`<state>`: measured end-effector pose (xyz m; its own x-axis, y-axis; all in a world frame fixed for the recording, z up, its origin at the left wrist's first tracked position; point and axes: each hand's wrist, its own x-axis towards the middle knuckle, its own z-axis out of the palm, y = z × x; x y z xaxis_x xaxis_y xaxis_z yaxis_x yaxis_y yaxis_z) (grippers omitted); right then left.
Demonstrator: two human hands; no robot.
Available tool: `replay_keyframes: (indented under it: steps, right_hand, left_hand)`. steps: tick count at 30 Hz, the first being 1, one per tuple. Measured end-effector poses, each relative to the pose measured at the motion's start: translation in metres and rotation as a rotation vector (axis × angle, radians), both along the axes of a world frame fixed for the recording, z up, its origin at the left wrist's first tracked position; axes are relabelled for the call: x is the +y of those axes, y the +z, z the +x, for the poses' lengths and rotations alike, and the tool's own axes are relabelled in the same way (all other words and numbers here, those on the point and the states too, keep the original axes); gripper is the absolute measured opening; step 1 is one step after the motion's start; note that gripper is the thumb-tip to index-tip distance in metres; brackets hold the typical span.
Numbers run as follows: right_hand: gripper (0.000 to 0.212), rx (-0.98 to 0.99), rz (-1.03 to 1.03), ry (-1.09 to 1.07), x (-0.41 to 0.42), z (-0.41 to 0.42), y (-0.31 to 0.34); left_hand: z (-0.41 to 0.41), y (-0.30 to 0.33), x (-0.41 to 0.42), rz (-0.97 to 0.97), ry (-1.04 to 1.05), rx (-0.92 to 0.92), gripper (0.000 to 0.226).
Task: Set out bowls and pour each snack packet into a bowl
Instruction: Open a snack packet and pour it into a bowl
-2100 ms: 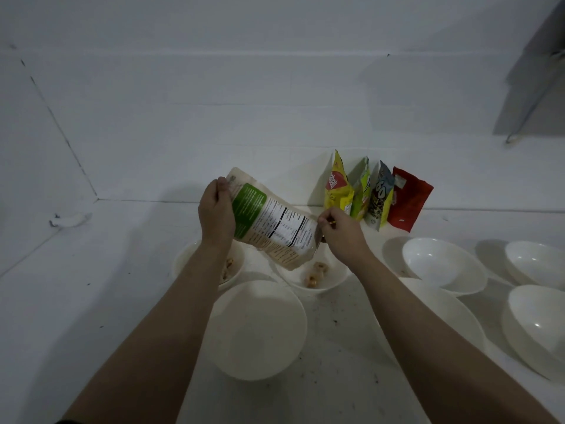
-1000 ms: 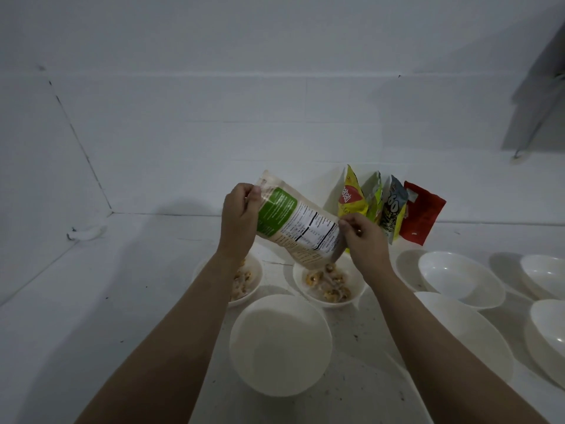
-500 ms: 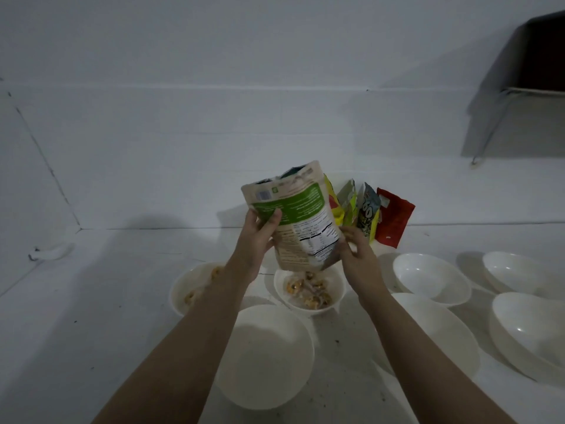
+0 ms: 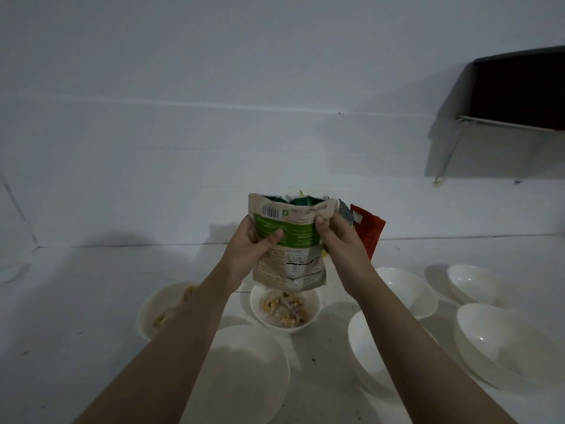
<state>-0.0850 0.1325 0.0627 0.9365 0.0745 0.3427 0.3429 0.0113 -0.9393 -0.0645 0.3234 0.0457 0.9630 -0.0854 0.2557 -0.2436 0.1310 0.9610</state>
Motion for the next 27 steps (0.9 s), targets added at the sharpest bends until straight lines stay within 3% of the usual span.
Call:
replay_keyframes:
  steps: [5, 10, 15, 20, 27]
  right_hand:
    - [0.024, -0.06, 0.131, -0.089, 0.005, 0.005, 0.008]
    - [0.026, -0.059, 0.153, -0.092, -0.001, 0.007, 0.013]
    - [0.025, -0.06, 0.18, -0.115, 0.0, 0.011, 0.014]
    - [0.039, -0.013, 0.249, -0.029, 0.006, 0.016, 0.021]
    - [0.021, -0.043, 0.265, -0.049, 0.011, 0.022, 0.017]
  left_hand:
    - [-0.004, 0.009, 0.005, -0.028, -0.061, -0.009, 0.043]
    - [0.001, 0.022, 0.009, -0.058, 0.072, -0.061, 0.023]
    - [0.003, 0.028, 0.01, -0.049, 0.13, -0.097, 0.02]
    - [0.005, 0.034, 0.014, -0.06, 0.134, -0.111, 0.017]
    - [0.003, 0.034, 0.013, -0.115, 0.152, -0.12, 0.021]
